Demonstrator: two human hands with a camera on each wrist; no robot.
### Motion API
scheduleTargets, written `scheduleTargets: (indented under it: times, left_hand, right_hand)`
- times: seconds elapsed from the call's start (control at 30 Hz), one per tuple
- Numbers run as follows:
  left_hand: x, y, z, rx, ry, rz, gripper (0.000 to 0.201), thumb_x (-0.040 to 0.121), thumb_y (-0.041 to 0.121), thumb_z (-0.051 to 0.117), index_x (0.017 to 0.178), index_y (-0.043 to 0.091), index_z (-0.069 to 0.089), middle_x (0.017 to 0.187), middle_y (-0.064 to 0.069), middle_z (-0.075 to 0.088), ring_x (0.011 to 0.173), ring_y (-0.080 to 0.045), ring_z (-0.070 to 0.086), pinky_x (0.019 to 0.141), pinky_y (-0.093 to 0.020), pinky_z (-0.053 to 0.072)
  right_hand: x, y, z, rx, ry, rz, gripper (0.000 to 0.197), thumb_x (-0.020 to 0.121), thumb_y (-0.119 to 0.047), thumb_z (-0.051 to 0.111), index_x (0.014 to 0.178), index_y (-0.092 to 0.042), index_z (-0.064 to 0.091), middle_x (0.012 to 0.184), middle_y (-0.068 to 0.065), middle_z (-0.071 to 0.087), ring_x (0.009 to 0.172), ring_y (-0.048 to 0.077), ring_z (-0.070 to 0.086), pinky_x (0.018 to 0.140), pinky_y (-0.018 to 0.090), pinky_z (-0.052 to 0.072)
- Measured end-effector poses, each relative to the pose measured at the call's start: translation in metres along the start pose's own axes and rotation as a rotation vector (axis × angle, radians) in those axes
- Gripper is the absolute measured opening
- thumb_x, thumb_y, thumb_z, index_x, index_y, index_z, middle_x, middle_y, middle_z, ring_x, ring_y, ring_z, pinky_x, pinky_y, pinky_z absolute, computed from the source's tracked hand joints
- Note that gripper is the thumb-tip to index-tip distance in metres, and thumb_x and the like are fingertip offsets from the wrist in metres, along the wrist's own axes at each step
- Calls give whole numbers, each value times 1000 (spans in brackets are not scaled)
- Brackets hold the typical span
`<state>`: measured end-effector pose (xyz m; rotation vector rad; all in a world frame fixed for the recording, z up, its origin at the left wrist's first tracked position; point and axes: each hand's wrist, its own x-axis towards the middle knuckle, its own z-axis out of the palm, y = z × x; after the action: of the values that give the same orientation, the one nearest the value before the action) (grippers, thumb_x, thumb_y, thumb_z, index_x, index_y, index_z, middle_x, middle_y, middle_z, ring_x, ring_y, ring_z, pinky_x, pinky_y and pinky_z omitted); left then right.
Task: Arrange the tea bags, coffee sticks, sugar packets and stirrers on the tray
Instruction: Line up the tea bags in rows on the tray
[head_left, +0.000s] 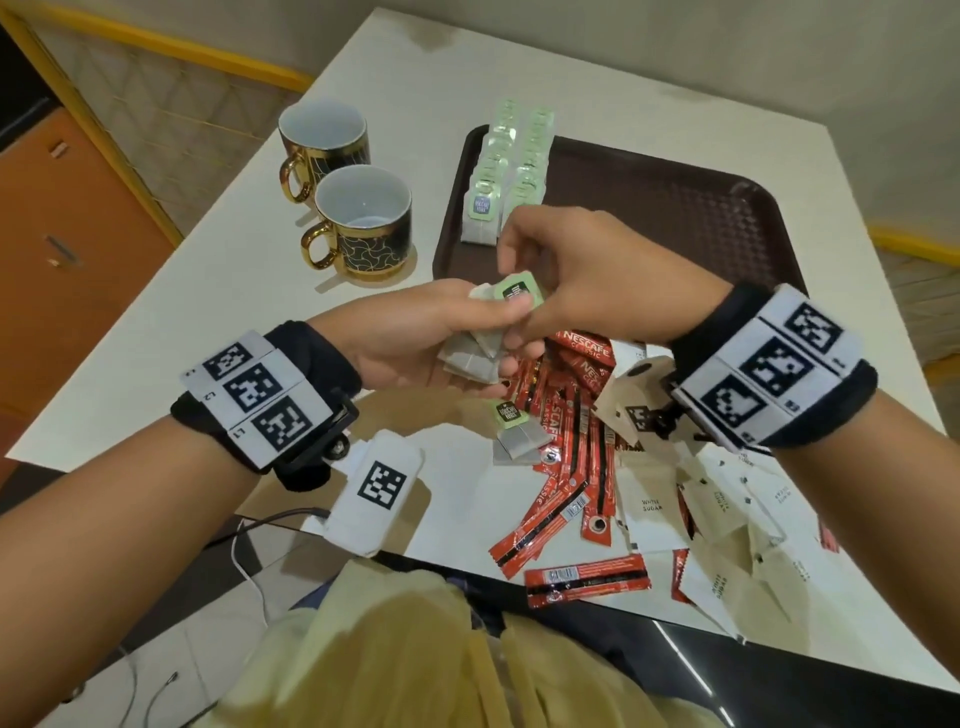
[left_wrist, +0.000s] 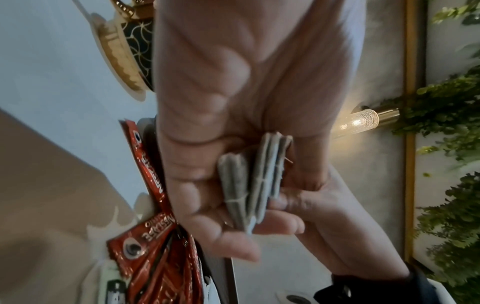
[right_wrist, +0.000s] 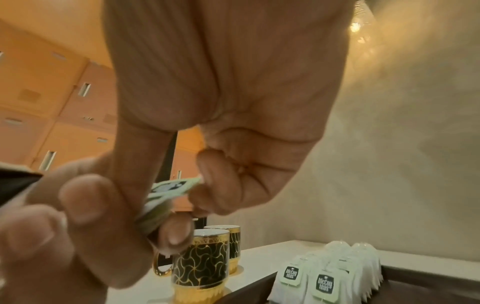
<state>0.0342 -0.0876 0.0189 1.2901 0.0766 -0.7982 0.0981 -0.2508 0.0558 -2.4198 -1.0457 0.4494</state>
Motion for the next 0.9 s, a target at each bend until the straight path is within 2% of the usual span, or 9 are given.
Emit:
scheduleTargets:
  times: [0.07, 0.17, 0.27, 0.37, 0.43, 0.53, 0.6, 0.73, 0.9]
  left_hand:
    - [-4, 0, -2, -2, -6, 11, 17, 84, 28, 58, 91, 13, 59, 80, 2, 65, 68, -8, 58, 77, -29, 57]
    - [-7, -2, -10, -15, 31, 21, 26, 86, 24, 57, 107, 11, 66, 77, 3, 58, 68, -9, 55, 78, -30, 54]
    - [-11, -4, -23, -73, 174, 48, 31, 91, 18, 54, 120, 13, 65, 77, 4, 56, 71, -10, 55, 83, -34, 52]
    - [-12, -2, -30, -120, 277, 92, 29, 92, 17, 54, 120, 13, 64, 76, 2, 53, 73, -10, 53, 84, -35, 50]
    - [-13, 0, -29, -159, 293, 82, 31, 88, 26, 58, 113, 10, 64, 73, 2, 52, 71, -11, 52, 88, -35, 45]
    - [-11, 5, -25, -249, 290, 49, 33, 93, 40, 52, 101, 9, 61, 69, 2, 49, 66, -13, 49, 88, -32, 42]
    - [-7, 5, -23, -287, 312, 48, 34, 98, 42, 46, 98, 11, 59, 66, 2, 49, 63, -13, 49, 88, -32, 48]
    - [-3, 5, -19, -375, 367, 64, 27, 103, 29, 43, 115, 9, 57, 69, 0, 56, 64, -15, 59, 75, -34, 60]
    - [0, 5, -15, -458, 423, 79, 31, 102, 12, 42, 129, 20, 54, 95, -8, 69, 75, -18, 67, 72, -33, 56]
  right_hand:
    - [-7, 2, -5, 90, 44, 43, 57, 63, -28, 87, 108, -19, 53, 101, 2, 61, 75, 17, 60, 64, 27, 48]
    - [-20, 3, -6, 97, 63, 112, 66, 59, -37, 87, 112, -20, 51, 105, -4, 59, 79, 16, 62, 66, 28, 51]
    - [-38, 3, 21, -89, -99, 99, 57, 65, -44, 84, 106, -22, 52, 101, -6, 56, 86, 13, 55, 72, 30, 49]
    - [-52, 2, 60, -232, -317, 51, 51, 72, -54, 76, 104, -23, 50, 100, -7, 51, 86, 13, 50, 75, 34, 50]
    - [-55, 2, 75, -352, -343, 22, 44, 79, -48, 72, 108, -21, 51, 104, -6, 49, 89, 14, 51, 75, 34, 52]
    - [-56, 1, 82, -426, -274, -62, 20, 91, -28, 60, 108, -18, 55, 103, -2, 53, 91, 17, 55, 75, 35, 53]
    - [-56, 1, 85, -416, -258, -100, 13, 95, -22, 51, 102, -15, 59, 98, 0, 57, 85, 19, 58, 73, 37, 53]
    - [-50, 7, 73, -301, -209, -78, 13, 93, -20, 53, 87, -16, 64, 84, -5, 62, 72, 11, 55, 68, 33, 51]
    - [-45, 8, 16, 74, 219, 34, 15, 89, -30, 62, 93, -17, 70, 88, -7, 66, 78, 7, 63, 71, 27, 54]
